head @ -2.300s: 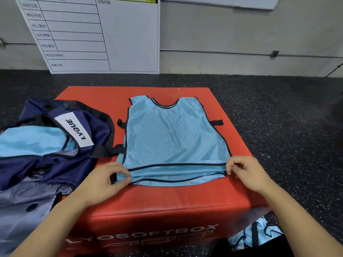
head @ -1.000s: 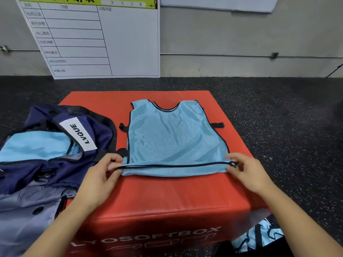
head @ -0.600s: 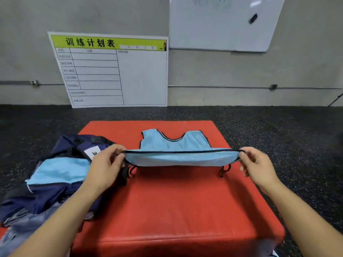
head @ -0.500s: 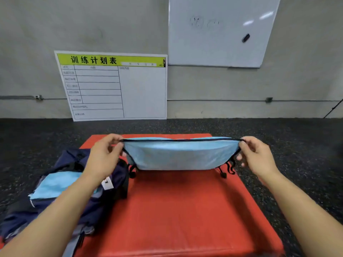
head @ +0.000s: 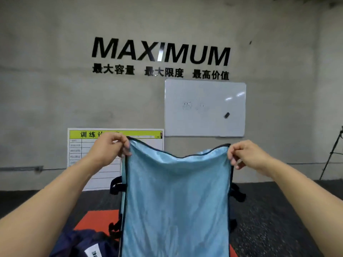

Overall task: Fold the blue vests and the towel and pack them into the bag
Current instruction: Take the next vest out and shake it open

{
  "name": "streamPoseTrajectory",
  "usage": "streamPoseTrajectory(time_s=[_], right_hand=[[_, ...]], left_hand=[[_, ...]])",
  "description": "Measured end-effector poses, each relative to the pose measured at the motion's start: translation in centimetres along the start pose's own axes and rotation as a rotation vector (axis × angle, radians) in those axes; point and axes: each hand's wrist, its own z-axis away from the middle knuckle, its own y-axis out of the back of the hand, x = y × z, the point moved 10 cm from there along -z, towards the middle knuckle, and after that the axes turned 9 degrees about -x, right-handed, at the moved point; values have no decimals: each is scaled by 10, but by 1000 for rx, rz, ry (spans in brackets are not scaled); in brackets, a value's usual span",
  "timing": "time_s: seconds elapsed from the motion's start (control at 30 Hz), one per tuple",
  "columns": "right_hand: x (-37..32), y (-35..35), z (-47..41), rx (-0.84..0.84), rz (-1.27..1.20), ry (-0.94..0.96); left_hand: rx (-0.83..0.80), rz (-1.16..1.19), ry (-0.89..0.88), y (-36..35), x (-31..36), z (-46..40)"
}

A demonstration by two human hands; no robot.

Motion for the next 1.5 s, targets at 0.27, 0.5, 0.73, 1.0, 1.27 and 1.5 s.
streamPoseTrajectory(time_s=[0.27,0.5,0.73,1.0,1.27,1.5], right_hand=[[-34,36,18,-52,-73,-49],[-81,60,44,-134,-231,-55],[-97,77,59,-208,-298,-109],[-28,36,21,-258,-343,-240],[64,-15,-66,-273,-426,-330],[105,-49,-148,-170,-469,-219]], left_hand=[[124,-39,17,31,34,11],[131,51,-13,53,78,12],[-83,211,134,43,78,15],[-145,400,254,-15,14,5],[-168,347,403,-62,-87,-44],[-142,409,388,-99,-147,-96]])
